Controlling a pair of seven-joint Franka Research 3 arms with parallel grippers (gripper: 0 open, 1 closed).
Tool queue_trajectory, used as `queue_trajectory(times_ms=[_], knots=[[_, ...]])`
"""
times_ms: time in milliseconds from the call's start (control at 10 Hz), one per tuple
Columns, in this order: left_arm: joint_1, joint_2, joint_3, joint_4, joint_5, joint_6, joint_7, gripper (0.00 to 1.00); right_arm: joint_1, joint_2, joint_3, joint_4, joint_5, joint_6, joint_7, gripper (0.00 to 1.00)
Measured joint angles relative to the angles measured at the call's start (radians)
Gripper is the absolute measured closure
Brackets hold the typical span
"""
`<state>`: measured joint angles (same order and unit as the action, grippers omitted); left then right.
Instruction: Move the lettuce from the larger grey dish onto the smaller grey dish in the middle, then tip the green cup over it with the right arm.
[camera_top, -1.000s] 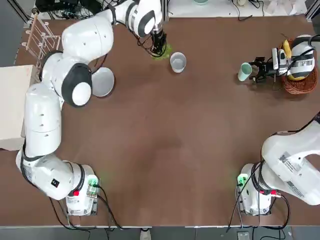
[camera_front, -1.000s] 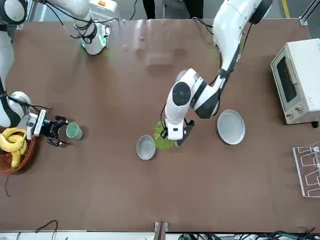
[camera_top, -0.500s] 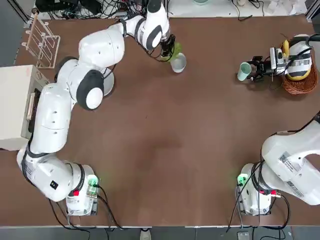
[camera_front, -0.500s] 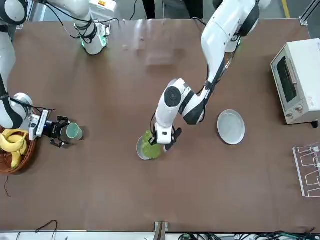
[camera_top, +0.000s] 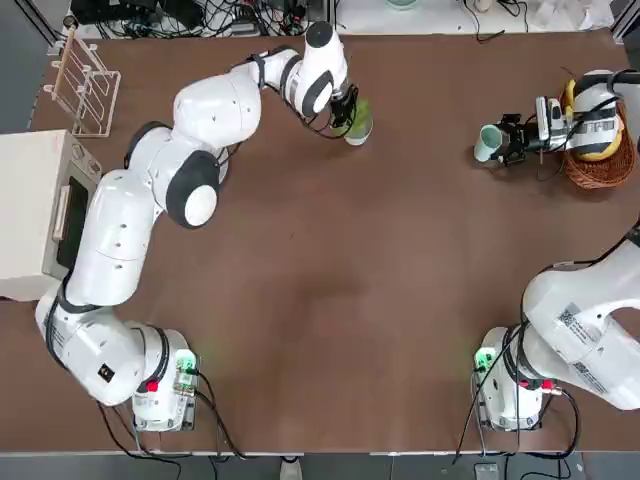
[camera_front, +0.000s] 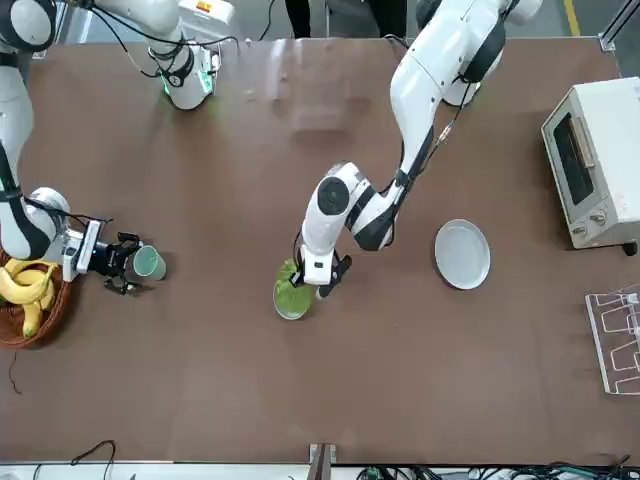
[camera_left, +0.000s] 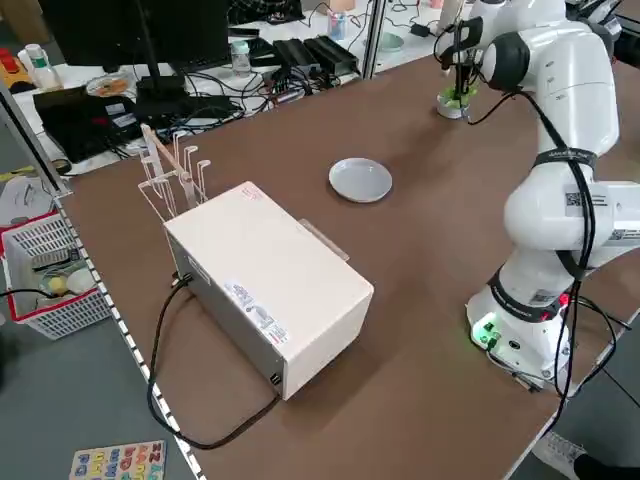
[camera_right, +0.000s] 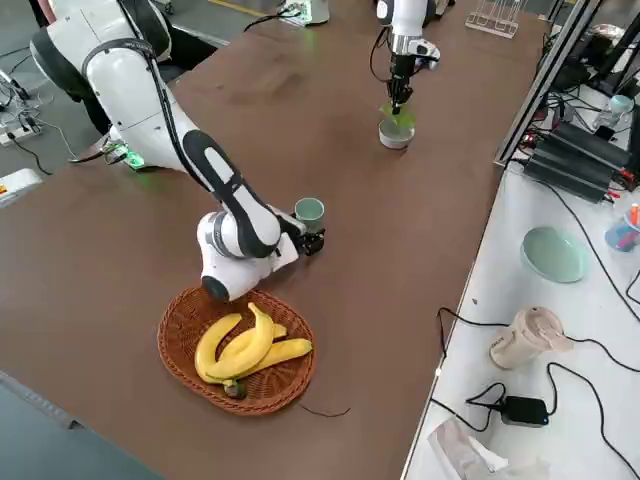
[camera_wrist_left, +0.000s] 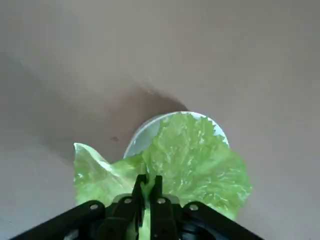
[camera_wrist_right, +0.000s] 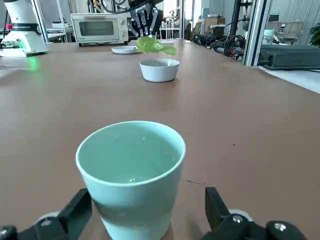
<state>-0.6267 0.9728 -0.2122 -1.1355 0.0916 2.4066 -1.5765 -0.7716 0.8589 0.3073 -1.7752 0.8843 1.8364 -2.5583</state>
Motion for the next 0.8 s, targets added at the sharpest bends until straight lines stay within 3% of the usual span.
queue_trajectory(times_ms=[300, 500, 700, 800], knots=[[0.004, 0.010, 0.015, 0.000, 0.000, 0.061, -0.002, 0.87, 0.015, 0.015, 0.001, 0.000, 0.000, 0.004, -0.001, 0.03], [0.004, 0.018, 0.018, 0.000, 0.000, 0.081, -0.002, 0.86, 0.016, 0.015, 0.002, 0.001, 0.000, 0.002, -0.001, 0.30], [0.002, 0.019, 0.018, 0.001, 0.000, 0.082, -0.002, 0.85, 0.017, 0.015, 0.014, 0.002, 0.000, 0.012, 0.024, 0.32], [0.002, 0.019, 0.018, 0.001, 0.000, 0.082, -0.002, 0.78, 0.024, 0.014, 0.022, 0.006, 0.003, 0.022, 0.047, 0.32]])
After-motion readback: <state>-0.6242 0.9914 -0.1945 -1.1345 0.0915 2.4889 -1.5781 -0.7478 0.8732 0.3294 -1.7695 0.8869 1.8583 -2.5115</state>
